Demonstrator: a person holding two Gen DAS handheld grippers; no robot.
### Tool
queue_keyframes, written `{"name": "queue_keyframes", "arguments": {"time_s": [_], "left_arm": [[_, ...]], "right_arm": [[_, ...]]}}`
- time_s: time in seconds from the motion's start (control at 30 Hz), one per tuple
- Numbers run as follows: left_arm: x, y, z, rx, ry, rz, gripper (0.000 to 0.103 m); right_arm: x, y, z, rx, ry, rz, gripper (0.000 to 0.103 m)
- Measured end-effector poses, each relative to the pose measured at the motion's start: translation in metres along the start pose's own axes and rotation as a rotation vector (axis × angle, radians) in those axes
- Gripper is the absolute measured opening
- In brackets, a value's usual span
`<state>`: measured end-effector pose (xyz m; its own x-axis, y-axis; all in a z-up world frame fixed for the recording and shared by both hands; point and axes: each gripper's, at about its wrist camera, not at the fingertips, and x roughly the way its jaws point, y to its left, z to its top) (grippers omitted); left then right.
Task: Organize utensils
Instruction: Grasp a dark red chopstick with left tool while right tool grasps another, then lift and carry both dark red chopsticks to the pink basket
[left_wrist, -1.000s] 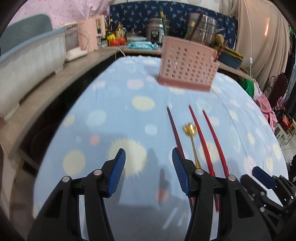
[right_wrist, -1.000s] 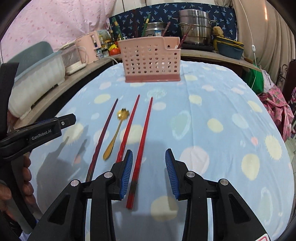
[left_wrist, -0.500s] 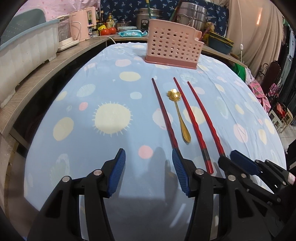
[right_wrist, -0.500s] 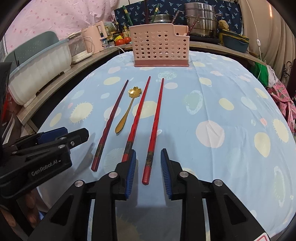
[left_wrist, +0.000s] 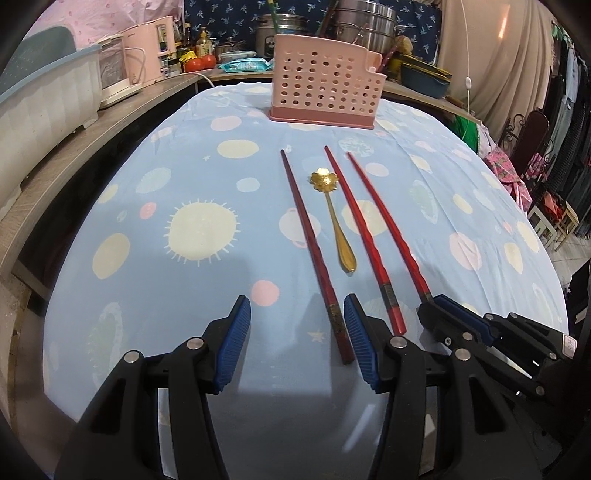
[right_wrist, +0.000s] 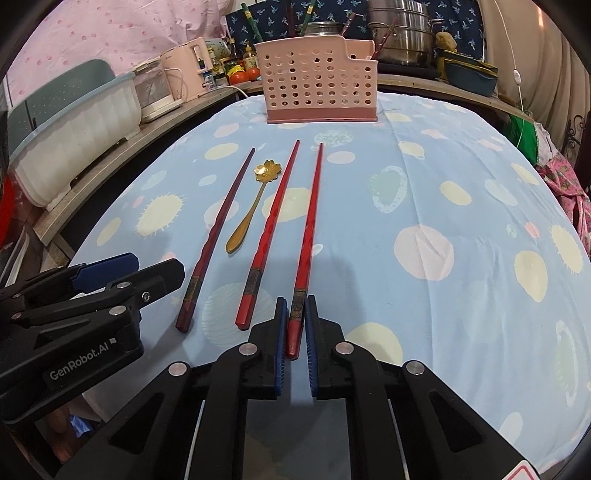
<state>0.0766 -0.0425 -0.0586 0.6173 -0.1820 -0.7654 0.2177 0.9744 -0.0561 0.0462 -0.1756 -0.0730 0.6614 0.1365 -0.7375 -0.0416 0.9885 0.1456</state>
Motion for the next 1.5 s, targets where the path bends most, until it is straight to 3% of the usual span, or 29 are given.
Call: {"name": "queue_keyframes", "arguments": {"time_s": [0.37, 0.8, 1.2, 1.5], "left_arm": [[0.010, -0.011, -0.006, 0.027, 0.031, -0.018, 0.049], [0.012, -0.004, -0.009, 0.007, 0.045, -0.053, 0.009], [0.001, 0.006, -0.004, -0.023, 0.027, -0.056, 0.008], [-0.021, 0.016, 0.010, -0.035, -0.032, -0.041, 0.007]], "right_arm": [[-0.002, -0.012, 0.000, 0.039, -0.004, 0.002, 0.007], [-0.002, -0.012, -0.001, 0.041, -0.004, 0.002, 0.007], [-0.012, -0.018, 0.002, 0.061, -0.024, 0.000, 0.007], [-0.031, -0.027, 0.012, 0.085, -0.075, -0.004, 0.007]]}}
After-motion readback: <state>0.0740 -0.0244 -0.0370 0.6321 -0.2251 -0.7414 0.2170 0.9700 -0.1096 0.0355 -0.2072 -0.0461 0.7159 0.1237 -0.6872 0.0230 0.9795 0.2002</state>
